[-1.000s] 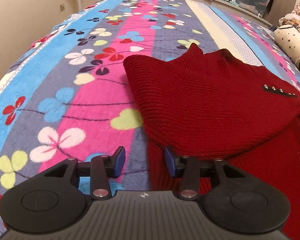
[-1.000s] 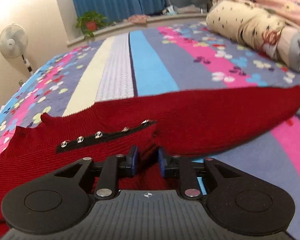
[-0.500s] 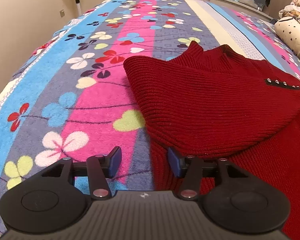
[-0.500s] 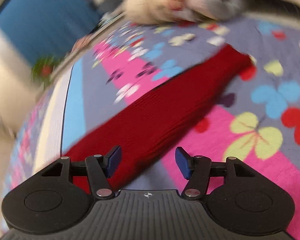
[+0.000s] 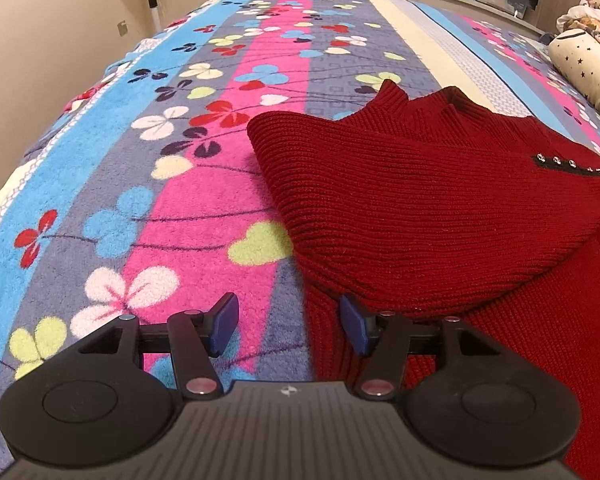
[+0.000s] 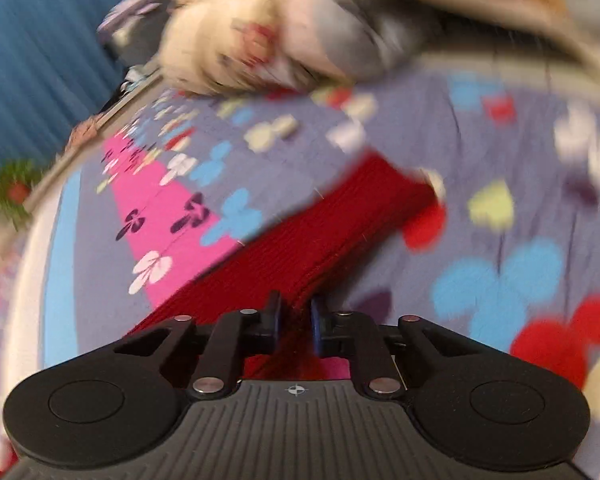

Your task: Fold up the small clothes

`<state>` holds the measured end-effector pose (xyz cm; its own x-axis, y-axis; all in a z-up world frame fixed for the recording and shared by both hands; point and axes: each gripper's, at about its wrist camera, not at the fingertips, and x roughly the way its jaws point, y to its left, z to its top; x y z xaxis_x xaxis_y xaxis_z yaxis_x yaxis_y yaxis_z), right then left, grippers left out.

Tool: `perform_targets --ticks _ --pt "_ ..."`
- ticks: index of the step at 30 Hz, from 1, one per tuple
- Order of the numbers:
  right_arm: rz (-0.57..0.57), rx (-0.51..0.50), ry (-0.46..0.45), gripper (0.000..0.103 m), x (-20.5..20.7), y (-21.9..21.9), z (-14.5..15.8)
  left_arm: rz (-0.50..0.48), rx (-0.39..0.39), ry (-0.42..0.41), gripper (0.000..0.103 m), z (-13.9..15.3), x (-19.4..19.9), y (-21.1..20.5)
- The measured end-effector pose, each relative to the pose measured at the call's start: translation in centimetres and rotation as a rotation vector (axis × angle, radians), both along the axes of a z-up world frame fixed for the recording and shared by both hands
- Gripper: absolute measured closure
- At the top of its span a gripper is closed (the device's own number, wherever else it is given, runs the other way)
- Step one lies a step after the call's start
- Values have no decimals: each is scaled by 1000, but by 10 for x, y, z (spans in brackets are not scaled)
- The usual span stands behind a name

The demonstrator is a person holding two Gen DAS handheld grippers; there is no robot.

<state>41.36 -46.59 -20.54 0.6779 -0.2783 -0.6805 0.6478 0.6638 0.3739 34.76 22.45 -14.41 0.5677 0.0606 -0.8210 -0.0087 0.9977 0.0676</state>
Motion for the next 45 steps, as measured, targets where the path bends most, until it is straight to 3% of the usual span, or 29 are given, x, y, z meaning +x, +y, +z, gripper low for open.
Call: perform_targets --ticks 4,9,12,14,16,19,23,27,31,34,37,39,42,45 --pt "188 -371 -92 90 18 78 54 -9 8 -6 41 2 -3 0" --pt "531 -487 -336 90 8 220 110 12 -19 -7 40 4 -3 5" --pt "813 -413 -467 90 -20 314 122 33 -38 -8 40 6 -3 8" --pt "1000 -263 -468 86 -30 359 113 47 -54 -19 40 9 -4 11" --pt "1161 -95 -372 85 -35 394 90 75 -97 -39 40 14 -5 18" --pt "1307 -55 -173 83 -46 421 57 129 -182 -78 41 23 -8 31" --pt "1273 -84 -120 66 -71 386 56 134 -282 -159 47 35 -10 33" --pt "1212 -155 -80 61 -110 335 66 101 -389 -232 58 40 -8 20" --pt "1158 -254 15 58 -149 275 66 101 -528 -187 61 24 7 8" --pt "1120 -306 115 57 -178 243 51 126 -505 -96 60 1 22 -5" --pt "1057 -311 228 57 -198 218 28 120 -467 -106 57 -9 27 -17" --pt "1032 -276 210 57 -204 211 23 129 -472 -115 58 -9 29 -21" --pt "1025 -279 206 55 -200 218 21 128 -452 -150 93 -3 28 -19" --pt "1025 -284 203 55 -203 218 20 90 -366 -229 94 20 16 -19"
